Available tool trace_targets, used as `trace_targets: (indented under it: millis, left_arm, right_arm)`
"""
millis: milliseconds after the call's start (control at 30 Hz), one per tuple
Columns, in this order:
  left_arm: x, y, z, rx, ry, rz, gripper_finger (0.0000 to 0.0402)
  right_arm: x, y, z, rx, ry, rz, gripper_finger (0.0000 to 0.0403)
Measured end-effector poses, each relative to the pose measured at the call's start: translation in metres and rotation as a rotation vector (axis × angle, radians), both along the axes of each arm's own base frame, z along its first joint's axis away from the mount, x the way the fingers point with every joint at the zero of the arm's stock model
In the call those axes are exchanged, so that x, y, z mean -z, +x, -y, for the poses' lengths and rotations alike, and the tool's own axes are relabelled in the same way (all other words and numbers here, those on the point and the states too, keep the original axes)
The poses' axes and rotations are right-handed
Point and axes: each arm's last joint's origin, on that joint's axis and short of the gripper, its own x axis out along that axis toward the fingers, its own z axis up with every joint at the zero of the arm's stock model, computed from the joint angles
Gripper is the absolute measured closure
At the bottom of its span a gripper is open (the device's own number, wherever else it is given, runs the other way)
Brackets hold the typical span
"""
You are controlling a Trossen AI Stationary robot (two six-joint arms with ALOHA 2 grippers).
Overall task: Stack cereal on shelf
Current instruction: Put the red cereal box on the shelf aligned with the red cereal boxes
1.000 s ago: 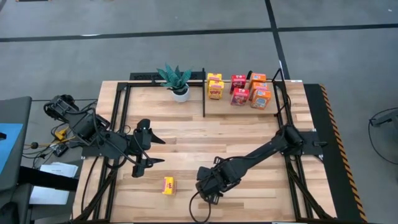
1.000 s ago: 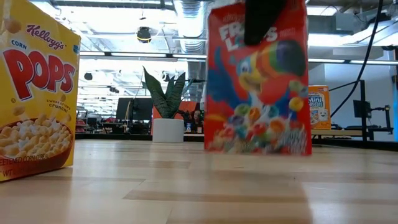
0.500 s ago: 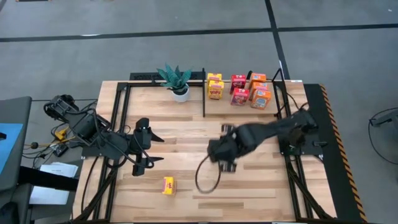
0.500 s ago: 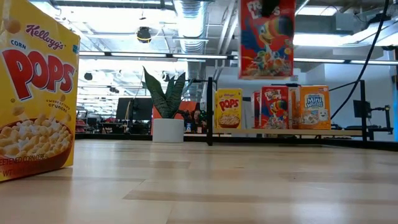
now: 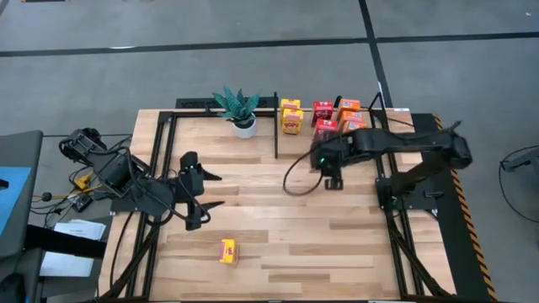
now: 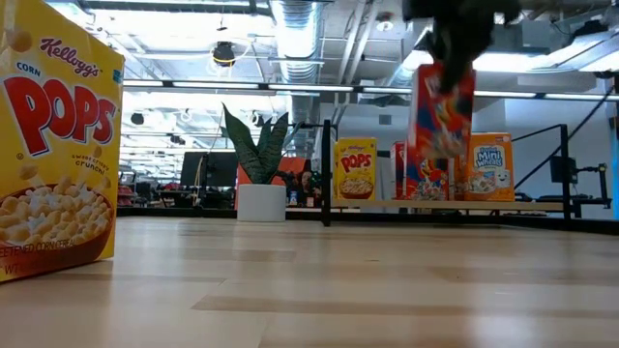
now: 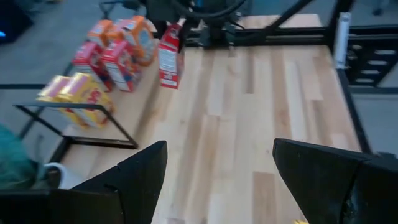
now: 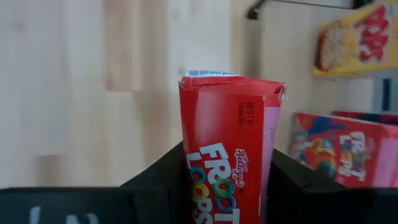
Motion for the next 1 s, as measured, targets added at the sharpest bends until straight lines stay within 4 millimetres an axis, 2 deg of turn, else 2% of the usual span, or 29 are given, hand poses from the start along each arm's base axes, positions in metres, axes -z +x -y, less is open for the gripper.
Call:
trace_targets:
  millis: [233, 400, 533, 733, 1000]
  left_arm:
    - [-0.001, 0.006, -0.014, -0.113, 0.009, 0.020, 0.0116]
    - [-0.001, 0.012, -0.027, -0.182, -0.006, 0.025, 0.0116]
    - [-0.001, 0.015, -0.036, -0.220, 0.003, 0.022, 0.0116]
    - [-0.001, 0.018, -0.045, -0.230, 0.056, 0.001, 0.0116]
    - [0.000, 0.020, -0.054, -0.237, 0.116, -0.027, 0.0116]
  right_arm:
    - [0.033, -0.032, 0.054, -0.018, 0.029, -0.062, 0.0241]
    - [0.037, -0.037, 0.083, -0.041, 0.034, -0.031, 0.0240]
    - [0.035, -0.040, 0.100, -0.057, 0.026, 0.014, 0.0231]
    - [0.041, -0.045, 0.121, -0.021, 0.021, -0.013, 0.0235]
    - [0.062, -0.030, 0.132, -0.049, 0.072, -0.065, 0.0239]
